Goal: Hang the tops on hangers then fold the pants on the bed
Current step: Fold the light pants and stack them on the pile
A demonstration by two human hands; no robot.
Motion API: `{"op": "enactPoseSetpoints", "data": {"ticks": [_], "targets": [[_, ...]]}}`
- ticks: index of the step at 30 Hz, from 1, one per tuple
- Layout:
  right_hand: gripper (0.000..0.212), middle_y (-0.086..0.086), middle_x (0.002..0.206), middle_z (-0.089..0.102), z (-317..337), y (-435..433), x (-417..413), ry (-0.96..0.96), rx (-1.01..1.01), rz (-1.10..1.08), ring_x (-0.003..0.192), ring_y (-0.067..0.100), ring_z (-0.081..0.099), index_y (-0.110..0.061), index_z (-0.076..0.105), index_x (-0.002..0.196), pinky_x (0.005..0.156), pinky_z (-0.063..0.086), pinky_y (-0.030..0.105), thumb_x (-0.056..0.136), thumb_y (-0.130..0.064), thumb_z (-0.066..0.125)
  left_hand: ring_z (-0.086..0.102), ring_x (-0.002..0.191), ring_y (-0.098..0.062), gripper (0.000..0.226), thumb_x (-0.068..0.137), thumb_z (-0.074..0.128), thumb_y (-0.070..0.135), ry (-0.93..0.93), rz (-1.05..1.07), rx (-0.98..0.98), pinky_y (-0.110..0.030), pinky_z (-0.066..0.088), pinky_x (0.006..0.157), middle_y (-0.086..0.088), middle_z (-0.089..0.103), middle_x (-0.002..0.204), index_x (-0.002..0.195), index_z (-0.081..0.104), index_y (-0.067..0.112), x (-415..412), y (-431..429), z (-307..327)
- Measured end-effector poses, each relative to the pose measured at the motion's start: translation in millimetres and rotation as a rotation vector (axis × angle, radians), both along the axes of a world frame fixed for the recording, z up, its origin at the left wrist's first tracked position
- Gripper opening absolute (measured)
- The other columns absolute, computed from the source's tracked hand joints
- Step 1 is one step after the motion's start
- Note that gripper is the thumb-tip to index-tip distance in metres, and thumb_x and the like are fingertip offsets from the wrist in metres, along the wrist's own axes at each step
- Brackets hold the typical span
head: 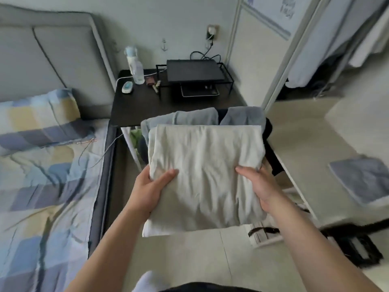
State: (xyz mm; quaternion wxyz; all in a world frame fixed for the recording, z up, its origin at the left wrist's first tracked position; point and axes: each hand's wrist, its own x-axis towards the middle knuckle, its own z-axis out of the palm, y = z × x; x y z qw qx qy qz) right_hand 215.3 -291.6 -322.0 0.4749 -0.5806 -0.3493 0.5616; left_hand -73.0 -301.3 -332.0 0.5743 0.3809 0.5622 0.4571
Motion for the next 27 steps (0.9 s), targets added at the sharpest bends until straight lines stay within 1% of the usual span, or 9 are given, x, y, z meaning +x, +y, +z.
{"op": "enactPoseSetpoints", "data": {"ticks": [4, 7, 9, 11, 14, 19, 22, 25, 27], "targets": [[0.059, 0.01, 0.114, 0.074, 4, 21, 57, 0.03, -0.029, -0.196, 0.102, 0.031, 0.072, -0.018, 0.068, 0.122, 0.089, 0.057, 0.048, 0.065, -0.027, 0.08, 0.076, 0.095, -0.018, 0.047, 0.074, 0.087, 0.051, 0.051, -0.2, 0.061, -0.037, 0.06, 0.079, 0.005, 0.077, 0.107, 0.113, 0.069, 0.031, 59, 72, 16], [0.029, 0.008, 0.103, 0.078, 3, 38, 97, 0.073, -0.002, -0.334, 0.091, 0.026, 0.076, -0.022, 0.079, 0.1, 0.065, 0.061, 0.036, 0.071, -0.021, 0.077, 0.076, 0.091, -0.012, 0.041, 0.077, 0.085, 0.049, 0.064, -0.332, 0.113, -0.024, 0.06, 0.069, 0.009, 0.077, 0.104, 0.111, 0.068, 0.033, 110, 130, 23], [0.017, 0.006, 0.097, 0.079, 3, 51, 125, 0.059, 0.016, -0.482, 0.085, 0.023, 0.077, -0.025, 0.081, 0.09, 0.059, 0.059, 0.029, 0.077, -0.014, 0.076, 0.075, 0.088, -0.009, 0.034, 0.079, 0.084, 0.045, 0.061, -0.44, 0.131, -0.021, 0.059, 0.065, 0.011, 0.077, 0.102, 0.107, 0.069, 0.035, 151, 173, 21], [0.012, 0.005, 0.091, 0.079, 6, 59, 142, 0.051, 0.019, -0.597, 0.079, 0.021, 0.077, -0.018, 0.08, 0.088, 0.055, 0.058, 0.026, 0.083, -0.009, 0.074, 0.075, 0.086, -0.006, 0.031, 0.081, 0.083, 0.044, 0.074, -0.511, 0.141, -0.021, 0.058, 0.065, 0.014, 0.077, 0.1, 0.107, 0.069, 0.036, 181, 200, 20], [0.018, 0.003, 0.09, 0.079, 6, 68, 171, 0.05, -0.009, -0.819, 0.078, 0.02, 0.076, -0.017, 0.073, 0.1, 0.054, 0.057, 0.025, 0.083, -0.01, 0.076, 0.074, 0.084, -0.005, 0.034, 0.082, 0.082, 0.043, 0.116, -0.7, 0.129, -0.022, 0.058, 0.065, 0.016, 0.077, 0.098, 0.11, 0.067, 0.033, 236, 251, 18], [0.025, -0.012, 0.083, 0.078, -6, 63, 201, 0.024, 0.0, -1.136, 0.072, 0.005, 0.074, -0.023, 0.067, 0.097, 0.052, 0.054, 0.017, 0.08, -0.008, 0.079, 0.074, 0.083, -0.009, 0.031, 0.082, 0.083, 0.037, 0.135, -0.937, 0.073, -0.023, 0.057, 0.062, 0.012, 0.077, 0.097, 0.108, 0.067, 0.031, 331, 308, 5], [0.03, -0.014, 0.09, 0.078, -14, 53, 214, 0.035, -0.033, -1.233, 0.078, 0.006, 0.074, -0.025, 0.067, 0.104, 0.054, 0.055, 0.016, 0.079, -0.014, 0.081, 0.075, 0.084, -0.013, 0.032, 0.079, 0.085, 0.039, 0.158, -1.03, 0.01, -0.031, 0.059, 0.071, 0.011, 0.078, 0.096, 0.106, 0.069, 0.028, 377, 317, -11], [0.028, -0.013, 0.091, 0.078, -26, 48, 234, 0.035, -0.06, -1.293, 0.079, 0.007, 0.074, -0.024, 0.068, 0.105, 0.054, 0.055, 0.016, 0.081, -0.017, 0.081, 0.075, 0.081, -0.011, 0.028, 0.077, 0.086, 0.041, 0.17, -1.109, -0.046, -0.03, 0.058, 0.069, 0.013, 0.078, 0.092, 0.097, 0.07, 0.031, 417, 323, -27], [0.031, -0.011, 0.096, 0.078, -34, 52, 252, 0.043, -0.062, -1.298, 0.084, 0.009, 0.075, -0.023, 0.067, 0.11, 0.059, 0.057, 0.018, 0.082, -0.018, 0.08, 0.076, 0.086, -0.016, 0.04, 0.07, 0.086, 0.047, 0.185, -1.144, -0.061, -0.036, 0.059, 0.077, 0.011, 0.078, 0.096, 0.103, 0.071, 0.031, 441, 326, -34]]}}
